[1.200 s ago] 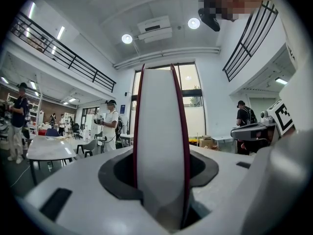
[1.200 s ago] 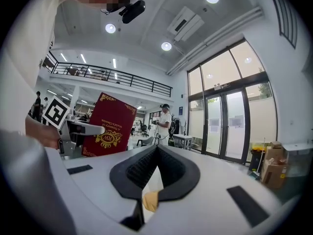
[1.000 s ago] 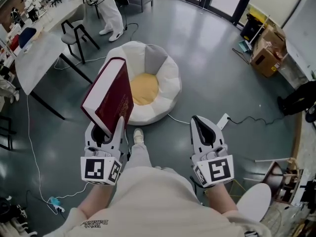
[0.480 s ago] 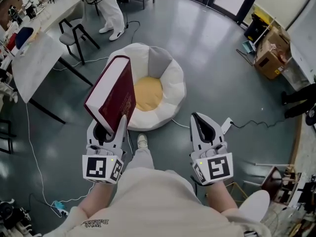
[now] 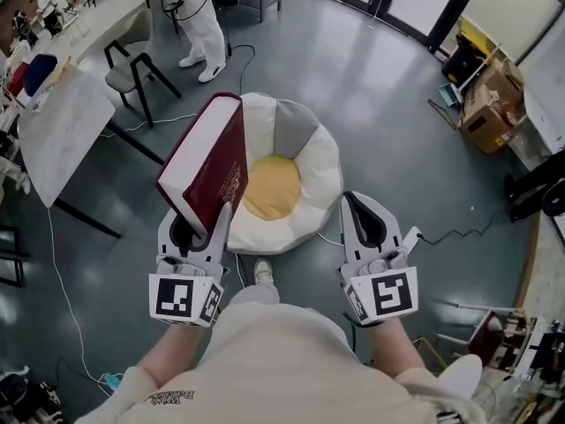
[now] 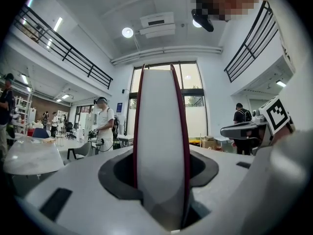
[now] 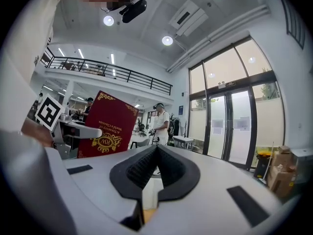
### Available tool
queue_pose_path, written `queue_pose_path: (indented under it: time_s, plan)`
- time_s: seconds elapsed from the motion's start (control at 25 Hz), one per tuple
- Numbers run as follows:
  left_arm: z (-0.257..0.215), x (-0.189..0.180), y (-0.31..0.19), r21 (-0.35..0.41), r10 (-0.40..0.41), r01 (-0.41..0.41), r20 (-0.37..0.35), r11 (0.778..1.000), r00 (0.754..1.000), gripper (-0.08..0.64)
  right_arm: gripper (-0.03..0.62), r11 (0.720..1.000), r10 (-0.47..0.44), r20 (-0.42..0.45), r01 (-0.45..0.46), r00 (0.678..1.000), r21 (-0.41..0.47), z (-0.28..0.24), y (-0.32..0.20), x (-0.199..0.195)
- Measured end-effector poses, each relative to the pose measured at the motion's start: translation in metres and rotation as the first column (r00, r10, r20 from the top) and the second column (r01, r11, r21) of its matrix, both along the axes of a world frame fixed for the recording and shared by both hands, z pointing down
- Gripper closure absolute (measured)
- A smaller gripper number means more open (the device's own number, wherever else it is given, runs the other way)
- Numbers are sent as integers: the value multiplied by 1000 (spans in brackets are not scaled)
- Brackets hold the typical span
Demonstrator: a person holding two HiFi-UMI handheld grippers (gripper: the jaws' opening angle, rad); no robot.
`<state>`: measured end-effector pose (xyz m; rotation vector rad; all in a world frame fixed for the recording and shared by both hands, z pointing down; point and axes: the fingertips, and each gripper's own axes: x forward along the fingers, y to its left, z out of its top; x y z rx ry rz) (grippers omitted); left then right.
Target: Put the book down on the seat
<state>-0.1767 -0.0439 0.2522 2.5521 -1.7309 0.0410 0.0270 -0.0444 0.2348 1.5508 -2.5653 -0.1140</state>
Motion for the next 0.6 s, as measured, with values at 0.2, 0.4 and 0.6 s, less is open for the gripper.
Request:
queue_pose_path:
  time_s: [0.2,0.4,0.6]
  plan:
    - [0,-19,-42,8,30,-30,-5,1000,1000,334,592,1000,19,3,-19,1000,10,-2,-44,-24]
    - [3,-31,-68,8,44,-44,-2,999,999,334,592,1000,20,-9,-19,1000,13,-1,-71,-39]
    - [7,-37,-85,-14,38,-38,-16,999,999,334,592,1000,5,-23,-5,1000,-2,2,-90,-47]
